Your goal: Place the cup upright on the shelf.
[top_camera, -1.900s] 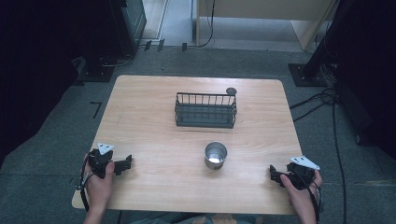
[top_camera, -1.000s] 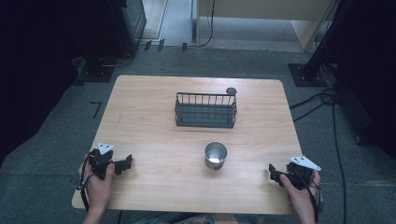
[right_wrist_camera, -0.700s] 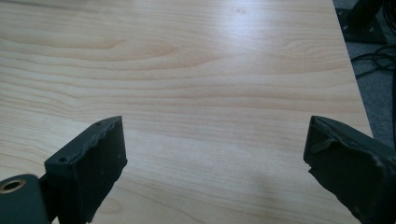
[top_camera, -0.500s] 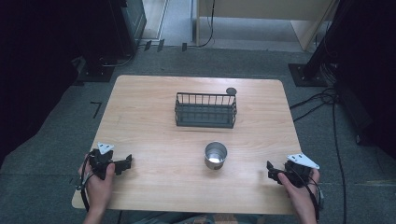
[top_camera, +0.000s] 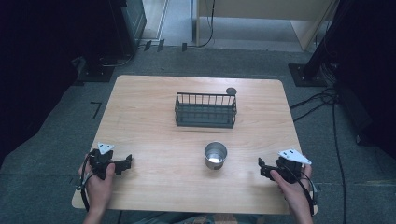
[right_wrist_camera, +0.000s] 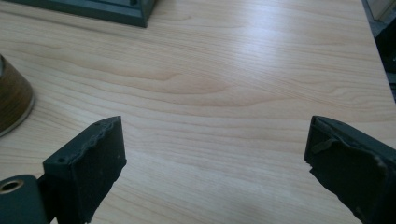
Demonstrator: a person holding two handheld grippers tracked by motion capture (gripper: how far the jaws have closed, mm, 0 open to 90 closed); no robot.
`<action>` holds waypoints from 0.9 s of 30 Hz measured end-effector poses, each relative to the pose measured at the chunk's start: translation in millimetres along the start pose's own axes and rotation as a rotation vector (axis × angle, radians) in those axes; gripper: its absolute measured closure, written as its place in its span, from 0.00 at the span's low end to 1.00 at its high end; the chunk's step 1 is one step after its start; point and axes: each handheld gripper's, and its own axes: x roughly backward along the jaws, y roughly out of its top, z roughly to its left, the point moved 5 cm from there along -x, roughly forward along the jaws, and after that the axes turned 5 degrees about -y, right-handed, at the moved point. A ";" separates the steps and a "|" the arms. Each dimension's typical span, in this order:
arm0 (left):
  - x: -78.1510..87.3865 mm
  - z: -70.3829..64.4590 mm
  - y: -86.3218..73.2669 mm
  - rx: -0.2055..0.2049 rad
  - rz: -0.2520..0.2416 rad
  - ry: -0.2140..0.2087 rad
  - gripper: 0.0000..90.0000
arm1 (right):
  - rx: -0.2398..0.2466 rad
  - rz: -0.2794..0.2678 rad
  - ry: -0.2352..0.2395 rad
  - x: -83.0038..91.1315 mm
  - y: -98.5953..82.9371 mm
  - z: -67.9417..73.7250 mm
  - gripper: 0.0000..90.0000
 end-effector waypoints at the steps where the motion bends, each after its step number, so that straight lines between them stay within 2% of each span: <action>1: 0.0 0.0 0.0 0.000 0.000 0.000 0.00 | 0.007 0.000 0.002 -0.5 1.1 2.5 0.05; 12: -0.1 -0.2 0.0 -0.002 -0.001 -0.001 0.00 | 0.040 0.001 0.052 -5.6 5.5 28.0 0.05; 16: -0.1 -0.3 0.0 -0.002 -0.001 -0.002 0.00 | 0.046 0.004 0.081 -7.1 4.4 37.5 0.05; 17: -0.1 -0.3 0.0 -0.002 -0.001 -0.002 0.00 | 0.055 0.010 0.104 -9.9 2.3 44.7 0.05; 22: -0.1 -0.3 0.0 -0.002 -0.001 -0.002 0.00 | 0.073 0.021 0.127 -14.0 -1.2 57.1 0.05; 27: -0.1 -0.3 0.0 -0.002 -0.001 -0.002 0.00 | 0.095 0.020 0.176 -16.6 -4.3 74.4 0.05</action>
